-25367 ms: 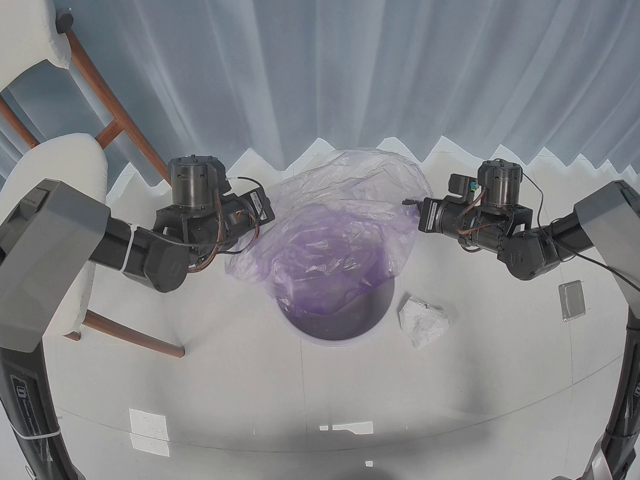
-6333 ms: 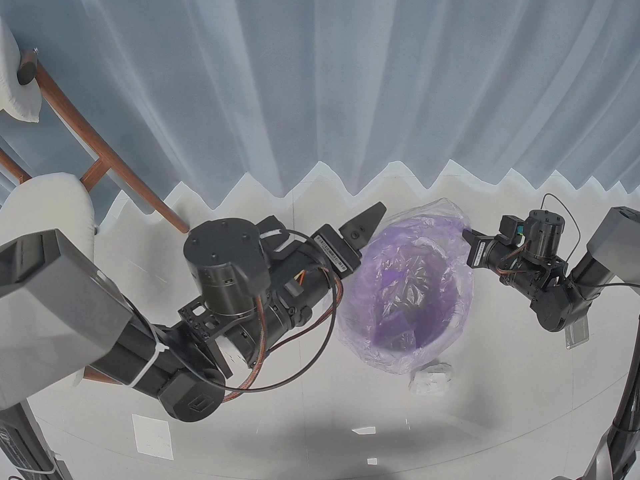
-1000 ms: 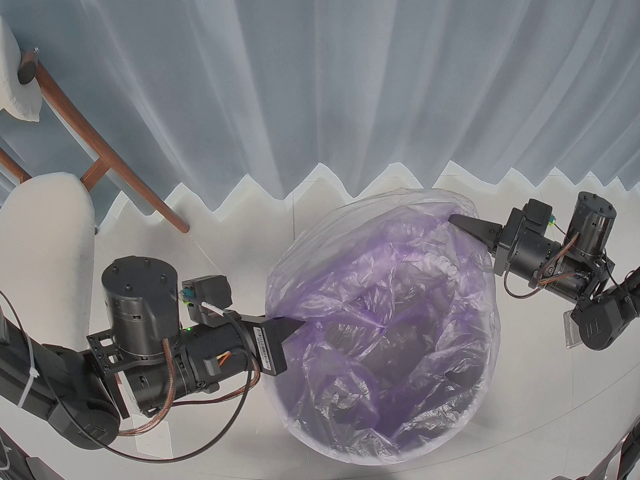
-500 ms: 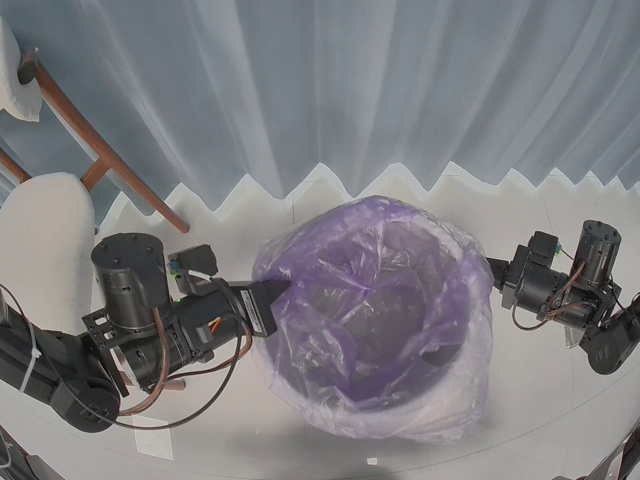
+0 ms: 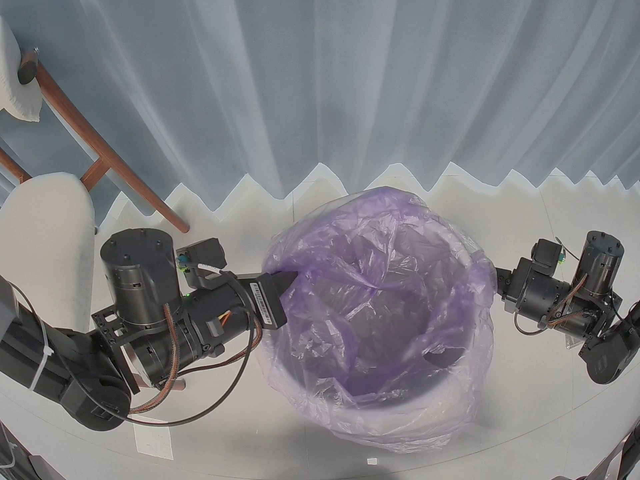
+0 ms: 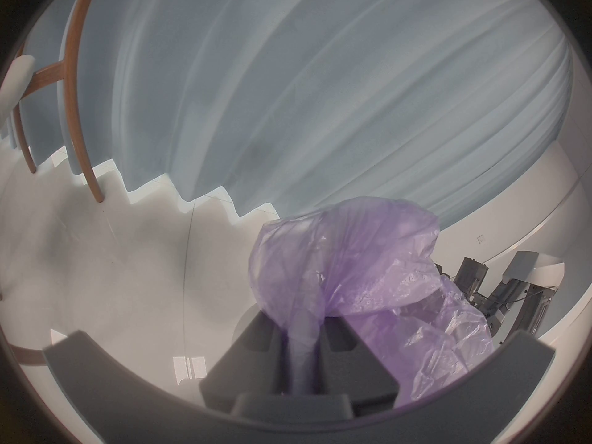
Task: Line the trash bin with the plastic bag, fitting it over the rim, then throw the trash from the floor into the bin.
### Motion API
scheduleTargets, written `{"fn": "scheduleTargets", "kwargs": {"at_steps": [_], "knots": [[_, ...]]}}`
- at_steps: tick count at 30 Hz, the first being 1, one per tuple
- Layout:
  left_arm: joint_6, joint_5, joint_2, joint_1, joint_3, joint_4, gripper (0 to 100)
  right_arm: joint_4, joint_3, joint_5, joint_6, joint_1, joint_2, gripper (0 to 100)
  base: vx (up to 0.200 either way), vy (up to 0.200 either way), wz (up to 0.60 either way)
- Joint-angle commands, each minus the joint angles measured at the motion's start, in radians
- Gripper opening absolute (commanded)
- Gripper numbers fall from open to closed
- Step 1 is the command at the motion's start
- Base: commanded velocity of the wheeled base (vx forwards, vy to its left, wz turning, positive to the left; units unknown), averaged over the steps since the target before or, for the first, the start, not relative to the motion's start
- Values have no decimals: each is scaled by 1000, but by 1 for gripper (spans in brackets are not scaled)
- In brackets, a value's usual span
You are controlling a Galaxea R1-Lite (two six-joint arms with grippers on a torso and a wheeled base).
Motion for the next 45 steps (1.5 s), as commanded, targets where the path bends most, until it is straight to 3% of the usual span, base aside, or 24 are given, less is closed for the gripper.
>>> {"fn": "scheduleTargets", "kwargs": {"at_steps": [1, 11, 12, 18, 22, 26, 29, 31, 35, 37, 41, 43, 45], "knots": [[0, -1, 0, -13, 2, 0, 0, -75, -22, -2, -1, -5, 95, 0, 0, 0, 0], [-33, 2, -4, -66, 39, -2, 0, -161, -96, -37, 0, -8, 162, 0, 0, 0, 0], [-33, 2, -4, -66, 39, -2, 0, -154, -93, -37, 0, -8, 159, 100, 0, 0, 0], [-31, 2, -6, -53, 30, -3, 0, -141, -83, -87, 12, -22, 106, 100, 0, 0, 0], [-33, 3, -20, -27, 39, -2, 0, -135, -65, -103, 49, -93, 33, 100, 0, 0, 0], [-31, 35, -21, 23, 61, -2, 0, -9, -89, -100, 146, -272, -63, 100, 0, 0, 0], [-30, 46, -17, 50, 62, -3, 0, 48, -120, -79, 213, -318, -103, 100, 0, 0, 0], [-25, 46, -14, 60, 57, -3, 0, 82, -120, -71, 213, -317, -126, 100, 0, 0, 0], [-16, 63, -12, 60, 42, -5, 0, 162, -128, -71, 175, -240, -178, 100, 0, 0, 0], [12, 103, -3, 53, 18, -3, 0, 278, -116, -71, 35, -126, -223, 100, 0, 0, 0], [125, 149, 8, 53, -16, -3, 0, 528, -145, -79, -279, -13, -250, 100, 0, 0, 0], [188, 164, 6, 53, -13, -3, 0, 637, -195, -108, -388, 38, -246, 100, 0, 0, 0], [205, 169, 6, 53, -10, -3, 0, 669, -212, -128, -410, 55, -243, 100, 0, 0, 0]]}}
